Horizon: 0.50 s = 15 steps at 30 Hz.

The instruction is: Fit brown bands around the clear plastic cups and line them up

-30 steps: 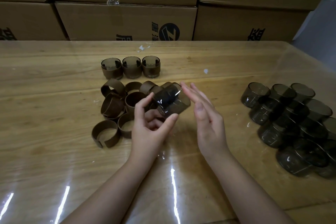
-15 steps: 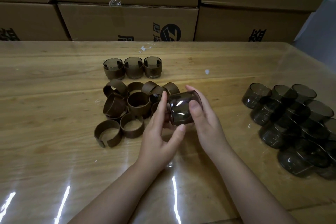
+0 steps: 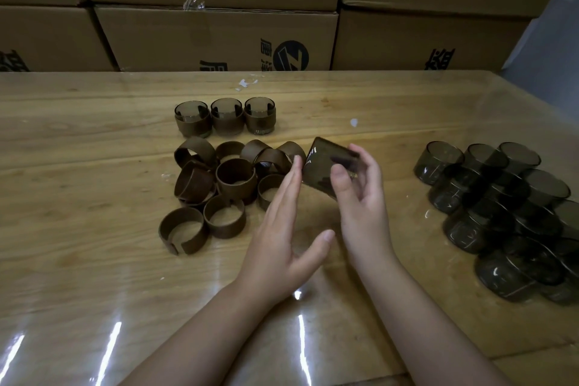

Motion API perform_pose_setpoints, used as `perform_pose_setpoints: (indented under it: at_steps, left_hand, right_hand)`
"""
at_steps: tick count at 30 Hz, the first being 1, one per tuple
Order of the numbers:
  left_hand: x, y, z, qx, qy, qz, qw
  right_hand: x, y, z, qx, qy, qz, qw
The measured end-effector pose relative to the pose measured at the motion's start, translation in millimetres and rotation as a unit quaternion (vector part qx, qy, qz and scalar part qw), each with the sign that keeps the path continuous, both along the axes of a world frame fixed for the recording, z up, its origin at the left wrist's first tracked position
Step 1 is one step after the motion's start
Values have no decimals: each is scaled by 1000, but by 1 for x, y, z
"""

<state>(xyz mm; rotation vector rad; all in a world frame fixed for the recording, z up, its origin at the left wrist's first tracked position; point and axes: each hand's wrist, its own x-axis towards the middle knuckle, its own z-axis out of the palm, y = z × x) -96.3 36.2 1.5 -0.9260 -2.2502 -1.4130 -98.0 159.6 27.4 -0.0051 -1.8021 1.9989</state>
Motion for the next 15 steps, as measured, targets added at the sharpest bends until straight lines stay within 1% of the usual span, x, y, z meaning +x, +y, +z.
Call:
perform_pose_setpoints:
  at_steps: [4,15]
  left_hand:
    - [-1,0,1,41,6,7,999]
    - [-2,-3,1,73,20,58,995]
  right_hand:
    - [0,0,-1,-35,13,23,999]
    - [3,2,-5,68,16,88,994]
